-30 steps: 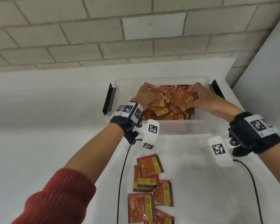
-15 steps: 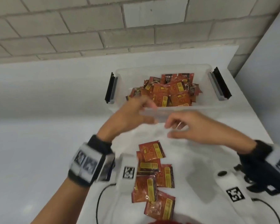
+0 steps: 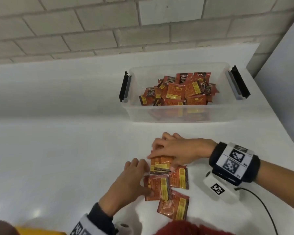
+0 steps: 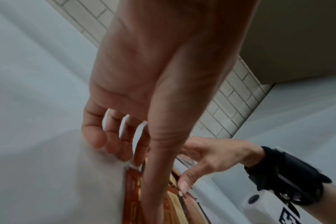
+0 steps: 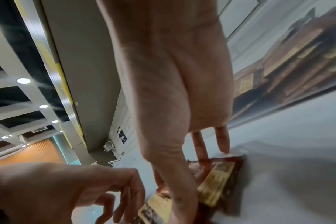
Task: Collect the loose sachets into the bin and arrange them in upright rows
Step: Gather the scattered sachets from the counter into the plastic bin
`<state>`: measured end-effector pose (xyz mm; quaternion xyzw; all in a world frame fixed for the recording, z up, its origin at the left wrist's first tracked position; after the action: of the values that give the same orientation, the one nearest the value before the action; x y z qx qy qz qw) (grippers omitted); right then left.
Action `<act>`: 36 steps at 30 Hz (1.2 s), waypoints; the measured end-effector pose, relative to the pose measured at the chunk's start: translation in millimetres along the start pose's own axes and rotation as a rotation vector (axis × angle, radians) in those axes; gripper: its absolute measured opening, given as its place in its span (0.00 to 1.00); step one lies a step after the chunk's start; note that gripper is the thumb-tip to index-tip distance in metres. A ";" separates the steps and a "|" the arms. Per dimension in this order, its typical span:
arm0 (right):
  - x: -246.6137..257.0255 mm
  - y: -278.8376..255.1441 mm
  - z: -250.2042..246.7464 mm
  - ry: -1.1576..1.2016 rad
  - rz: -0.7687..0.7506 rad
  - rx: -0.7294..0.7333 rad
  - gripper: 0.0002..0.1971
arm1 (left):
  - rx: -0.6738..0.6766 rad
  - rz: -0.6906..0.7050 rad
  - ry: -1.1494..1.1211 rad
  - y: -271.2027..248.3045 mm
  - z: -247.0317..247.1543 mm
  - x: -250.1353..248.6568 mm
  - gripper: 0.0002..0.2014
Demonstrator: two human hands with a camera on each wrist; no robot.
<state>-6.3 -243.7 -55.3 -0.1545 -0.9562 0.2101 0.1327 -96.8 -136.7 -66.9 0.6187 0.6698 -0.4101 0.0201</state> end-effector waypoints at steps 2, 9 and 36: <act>-7.0 -3.7 2.2 0.056 0.073 -0.011 0.31 | 0.007 0.016 -0.004 0.9 0.4 0.5 0.19; -44.3 -39.1 6.2 0.453 0.306 -0.190 0.20 | 0.077 0.092 -0.343 -4.9 -22.2 -2.7 0.12; 22.3 -90.2 64.0 0.857 0.407 -0.071 0.20 | 0.291 0.331 -0.074 -2.2 37.1 -53.7 0.14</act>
<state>-68.9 -336.9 -67.2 -0.4161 -0.7721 0.1164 0.4660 -104.0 -201.4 -61.6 0.7010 0.4917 -0.5160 0.0225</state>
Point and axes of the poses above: each hand's wrist, its own y-axis towards the middle knuckle, its own z-axis out of the palm, x = y × z, the point moved 6 cm from there along y, towards the middle knuckle, and after that the axes turned 9 degrees about -y, right-handed, at the moved point
